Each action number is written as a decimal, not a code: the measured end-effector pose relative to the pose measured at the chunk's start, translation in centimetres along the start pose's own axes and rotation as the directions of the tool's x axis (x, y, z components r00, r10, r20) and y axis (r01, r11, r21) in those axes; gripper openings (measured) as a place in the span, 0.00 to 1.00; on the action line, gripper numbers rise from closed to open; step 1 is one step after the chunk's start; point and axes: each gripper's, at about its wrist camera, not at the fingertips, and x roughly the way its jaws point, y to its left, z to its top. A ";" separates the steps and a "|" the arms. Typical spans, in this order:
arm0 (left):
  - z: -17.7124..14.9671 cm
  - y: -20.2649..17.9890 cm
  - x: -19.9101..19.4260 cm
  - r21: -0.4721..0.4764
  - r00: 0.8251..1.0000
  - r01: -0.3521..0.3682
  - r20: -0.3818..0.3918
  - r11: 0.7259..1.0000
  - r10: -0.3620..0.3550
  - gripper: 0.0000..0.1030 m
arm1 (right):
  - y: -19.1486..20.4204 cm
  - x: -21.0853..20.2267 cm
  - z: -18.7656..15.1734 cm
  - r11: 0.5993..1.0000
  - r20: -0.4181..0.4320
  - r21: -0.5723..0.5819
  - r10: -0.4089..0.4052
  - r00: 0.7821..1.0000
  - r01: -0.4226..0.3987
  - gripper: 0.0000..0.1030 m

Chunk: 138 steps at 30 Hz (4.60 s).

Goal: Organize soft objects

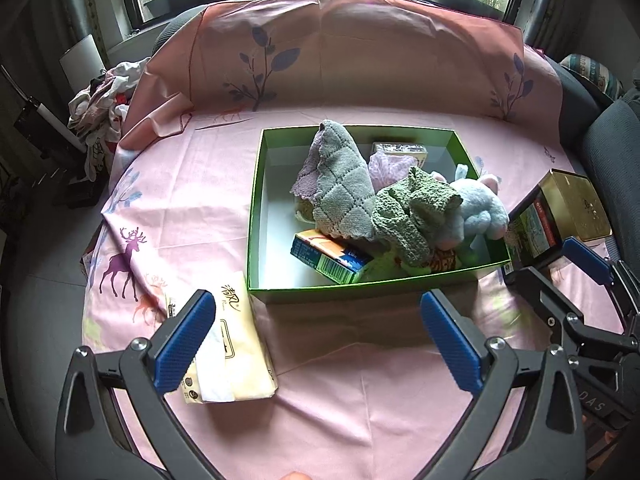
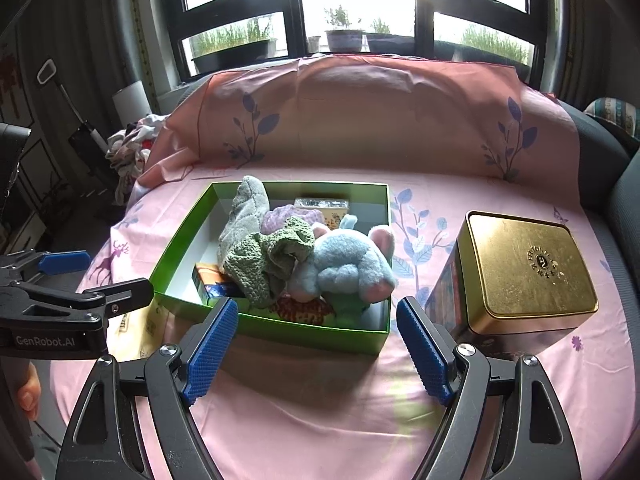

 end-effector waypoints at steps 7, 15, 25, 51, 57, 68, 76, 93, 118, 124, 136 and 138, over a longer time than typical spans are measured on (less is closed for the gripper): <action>-0.2 -0.3 -1.0 -0.009 1.000 -0.007 0.007 1.000 0.007 0.99 | -0.1 -1.2 -0.1 1.000 -0.011 0.015 -0.003 1.000 0.003 0.80; -0.3 -0.6 -1.7 -0.022 1.000 0.019 0.006 1.000 -0.019 0.99 | -0.3 -1.9 -0.2 0.999 -0.034 0.046 -0.012 0.999 0.013 0.80; -0.4 -1.0 -1.8 -0.017 1.000 0.015 -0.002 1.000 -0.015 0.99 | -0.6 -2.1 -0.1 0.999 -0.032 0.047 -0.015 0.999 0.017 0.80; 1.5 0.8 -2.8 -0.068 1.000 0.015 0.007 0.998 -0.015 0.99 | -0.5 -1.9 1.0 0.999 -0.033 0.047 -0.010 0.999 0.012 0.80; 1.2 0.5 -1.8 -0.057 1.000 0.005 -0.007 0.998 -0.006 0.99 | -0.1 -1.3 1.0 0.999 -0.045 0.034 -0.005 0.999 0.006 0.80; 0.9 -0.5 -0.6 -0.029 1.000 -0.012 -0.011 1.000 0.012 0.99 | -0.6 -0.6 0.6 0.999 -0.063 0.040 -0.030 0.998 0.033 0.80; 1.0 -1.0 -0.3 -0.014 1.000 -0.030 -0.004 0.999 0.030 0.99 | -0.7 -0.5 0.6 0.998 -0.069 0.041 -0.036 0.997 0.039 0.80; 0.8 -1.2 0.3 -0.012 0.999 -0.035 -0.012 0.999 0.035 0.99 | -0.8 -0.3 0.5 0.998 -0.071 0.042 -0.035 0.997 0.038 0.80; 0.8 -1.3 0.6 -0.012 0.999 -0.028 -0.019 1.000 0.028 0.99 | -0.7 -0.3 0.5 0.998 -0.071 0.039 -0.036 0.997 0.039 0.80; 0.8 -1.3 0.6 -0.013 0.999 -0.025 -0.019 1.000 0.025 0.99 | -0.7 -0.2 0.5 0.999 -0.072 0.039 -0.034 0.997 0.037 0.80; 0.9 -1.3 0.7 -0.012 1.000 -0.023 -0.021 1.000 0.023 0.99 | -0.6 0.0 0.4 0.999 -0.072 0.038 -0.033 0.997 0.036 0.80; 0.9 -1.3 0.7 -0.014 1.000 -0.023 -0.022 1.000 0.022 0.99 | -0.6 0.0 0.4 0.999 -0.073 0.039 -0.033 0.997 0.036 0.80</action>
